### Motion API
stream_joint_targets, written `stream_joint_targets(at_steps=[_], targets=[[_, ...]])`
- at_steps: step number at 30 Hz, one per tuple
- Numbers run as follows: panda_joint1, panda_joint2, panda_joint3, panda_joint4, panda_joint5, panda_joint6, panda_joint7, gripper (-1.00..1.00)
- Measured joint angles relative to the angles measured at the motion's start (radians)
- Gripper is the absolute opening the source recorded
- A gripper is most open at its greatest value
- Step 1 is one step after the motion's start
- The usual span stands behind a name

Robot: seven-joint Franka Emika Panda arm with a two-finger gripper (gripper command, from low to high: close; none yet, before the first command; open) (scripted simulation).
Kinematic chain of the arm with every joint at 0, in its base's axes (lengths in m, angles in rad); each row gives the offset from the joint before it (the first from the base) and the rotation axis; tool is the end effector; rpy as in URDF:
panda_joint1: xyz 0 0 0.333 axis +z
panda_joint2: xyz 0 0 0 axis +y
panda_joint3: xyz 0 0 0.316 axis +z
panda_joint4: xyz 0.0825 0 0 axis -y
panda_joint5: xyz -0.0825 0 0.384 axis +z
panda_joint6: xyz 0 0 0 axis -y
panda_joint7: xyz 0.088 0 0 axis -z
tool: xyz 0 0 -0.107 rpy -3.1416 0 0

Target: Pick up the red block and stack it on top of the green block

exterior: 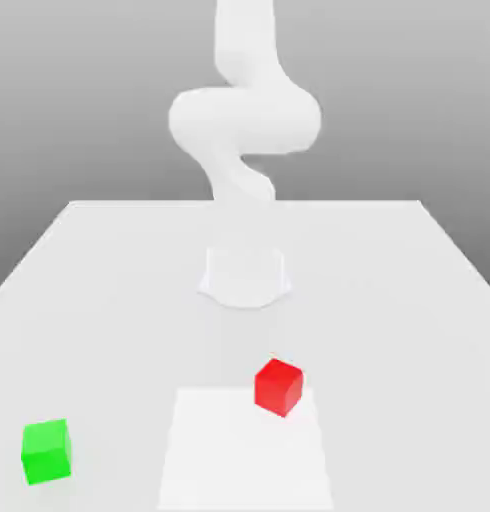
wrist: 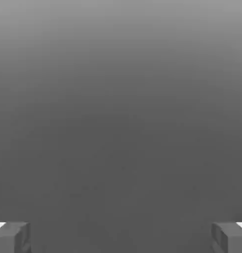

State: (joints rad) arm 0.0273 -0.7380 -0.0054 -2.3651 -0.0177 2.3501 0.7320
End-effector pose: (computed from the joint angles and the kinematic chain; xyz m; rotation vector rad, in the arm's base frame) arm 0.3732 0.0073 0.6610 -2.5598 0.9379 -0.9650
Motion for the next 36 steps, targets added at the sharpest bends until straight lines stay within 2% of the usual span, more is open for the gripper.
stream_joint_targets(at_steps=[11, 17, 22, 25, 26, 32, 36], targets=[[0.132, 0.339, -0.067, -0.336, -0.06, 0.265, -0.389, 0.0], [0.219, 0.576, -0.119, -0.542, -0.042, 0.446, -0.682, 0.0], [0.235, 0.776, -0.104, -0.557, 0.041, 0.611, -0.789, 0.0], [0.184, 0.885, -0.042, -0.543, 0.082, 0.705, -0.82, 0.0], [0.17, 0.909, -0.027, -0.539, 0.088, 0.726, -0.825, -1.0], [0.162, 0.921, -0.019, -0.538, 0.089, 0.734, -0.826, -1.0], [0.177, 0.822, -0.045, -0.552, 0.047, 0.649, -0.794, -1.0]])
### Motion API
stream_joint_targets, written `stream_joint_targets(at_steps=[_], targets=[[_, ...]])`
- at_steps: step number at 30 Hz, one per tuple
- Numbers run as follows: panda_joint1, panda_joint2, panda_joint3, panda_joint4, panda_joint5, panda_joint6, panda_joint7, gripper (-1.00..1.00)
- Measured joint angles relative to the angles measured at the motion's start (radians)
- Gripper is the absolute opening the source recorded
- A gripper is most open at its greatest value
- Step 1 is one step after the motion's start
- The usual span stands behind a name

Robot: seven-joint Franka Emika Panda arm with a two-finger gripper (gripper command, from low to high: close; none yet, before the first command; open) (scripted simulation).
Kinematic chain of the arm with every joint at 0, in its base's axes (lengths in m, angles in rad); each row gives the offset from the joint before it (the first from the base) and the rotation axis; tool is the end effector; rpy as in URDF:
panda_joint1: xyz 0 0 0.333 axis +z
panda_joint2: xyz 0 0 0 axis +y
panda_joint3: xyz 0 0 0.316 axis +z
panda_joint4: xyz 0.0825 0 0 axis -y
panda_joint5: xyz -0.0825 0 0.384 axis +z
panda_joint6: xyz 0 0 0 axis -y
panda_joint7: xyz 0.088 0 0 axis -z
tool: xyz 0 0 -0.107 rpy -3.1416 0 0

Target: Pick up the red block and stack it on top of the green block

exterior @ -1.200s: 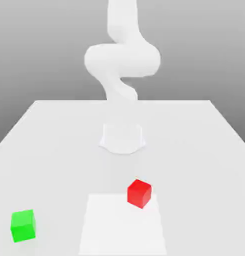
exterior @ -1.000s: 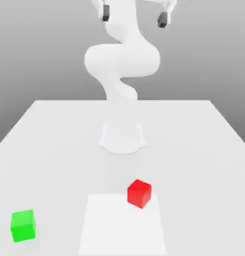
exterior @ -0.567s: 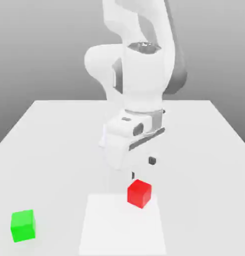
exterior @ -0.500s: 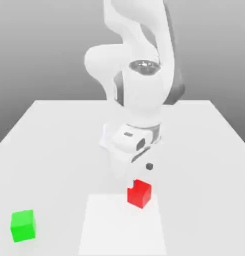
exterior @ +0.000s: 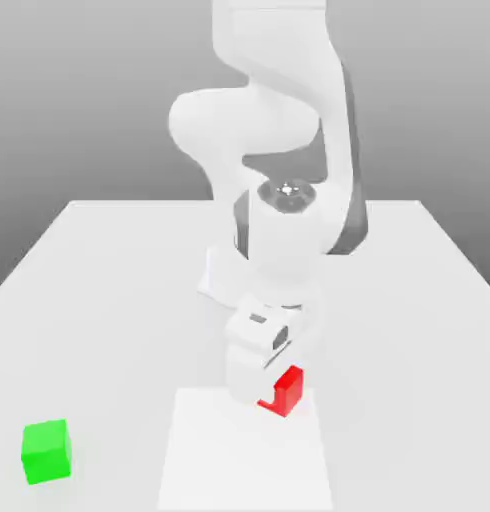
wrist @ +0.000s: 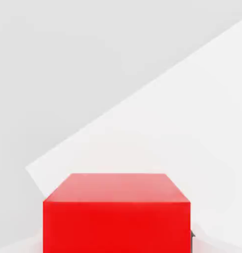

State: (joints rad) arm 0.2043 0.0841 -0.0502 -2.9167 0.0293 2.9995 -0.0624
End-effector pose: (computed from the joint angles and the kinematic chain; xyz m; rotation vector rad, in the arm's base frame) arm 0.3287 0.0483 0.1653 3.1276 0.2943 -0.0018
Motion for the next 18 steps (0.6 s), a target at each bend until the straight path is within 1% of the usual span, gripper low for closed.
stream_joint_targets(at_steps=[4, 6, 8, 12, 18], targets=[[-0.004, -0.142, -0.008, -0.02, -0.039, -0.121, 0.027, -1.0], [-0.019, -0.177, -0.018, -0.006, -0.034, -0.171, 0.054, -1.0], [-0.051, -0.162, -0.046, 0.042, -0.005, -0.206, 0.112, -1.0], [-0.161, -0.103, -0.103, 0.159, 0.043, -0.266, 0.256, -1.0], [-0.298, -0.007, -0.194, 0.338, 0.07, -0.354, 0.511, -1.0]])
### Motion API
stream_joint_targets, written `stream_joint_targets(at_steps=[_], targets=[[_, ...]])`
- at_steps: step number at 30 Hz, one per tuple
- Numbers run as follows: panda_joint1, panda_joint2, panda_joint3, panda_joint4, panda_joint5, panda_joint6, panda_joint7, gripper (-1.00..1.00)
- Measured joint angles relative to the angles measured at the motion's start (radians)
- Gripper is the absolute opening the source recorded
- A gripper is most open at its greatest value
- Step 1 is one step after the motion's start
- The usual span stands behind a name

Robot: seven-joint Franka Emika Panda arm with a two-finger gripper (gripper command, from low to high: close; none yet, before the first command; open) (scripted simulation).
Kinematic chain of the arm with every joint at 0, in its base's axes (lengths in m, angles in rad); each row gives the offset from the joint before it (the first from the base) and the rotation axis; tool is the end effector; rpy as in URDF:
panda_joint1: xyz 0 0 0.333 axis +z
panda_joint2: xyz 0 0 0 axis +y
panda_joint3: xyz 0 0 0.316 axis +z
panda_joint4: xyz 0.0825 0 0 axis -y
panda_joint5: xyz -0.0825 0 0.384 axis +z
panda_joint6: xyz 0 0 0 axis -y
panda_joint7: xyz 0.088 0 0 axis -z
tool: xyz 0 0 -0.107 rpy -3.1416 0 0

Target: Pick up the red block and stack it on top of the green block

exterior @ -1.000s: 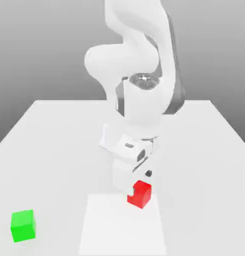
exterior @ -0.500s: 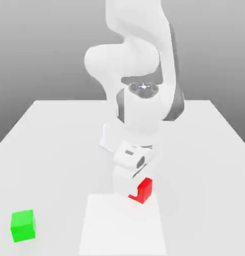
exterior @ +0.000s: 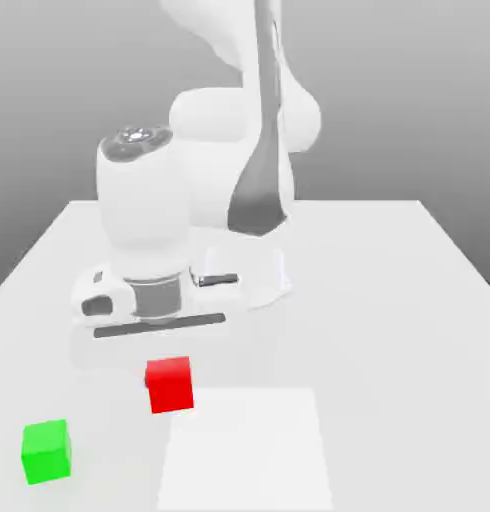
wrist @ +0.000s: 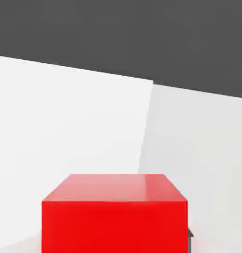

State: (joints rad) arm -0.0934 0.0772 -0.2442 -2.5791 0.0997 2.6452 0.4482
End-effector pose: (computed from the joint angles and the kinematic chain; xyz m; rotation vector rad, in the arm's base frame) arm 0.4191 -0.1515 0.2336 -2.8216 1.3164 0.0149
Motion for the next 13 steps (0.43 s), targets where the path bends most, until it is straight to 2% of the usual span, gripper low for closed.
stream_joint_targets(at_steps=[4, 9, 10, 13], targets=[[-0.067, 0.062, -0.074, 0.12, 0.0, -0.058, 0.184, -1.0], [-0.118, 0.22, -0.043, 0.161, 0.098, 0.052, 0.163, -1.0], [-0.126, 0.241, -0.034, 0.163, 0.111, 0.07, 0.154, 1.0], [-0.126, 0.241, -0.034, 0.163, 0.111, 0.07, 0.154, 1.0]])
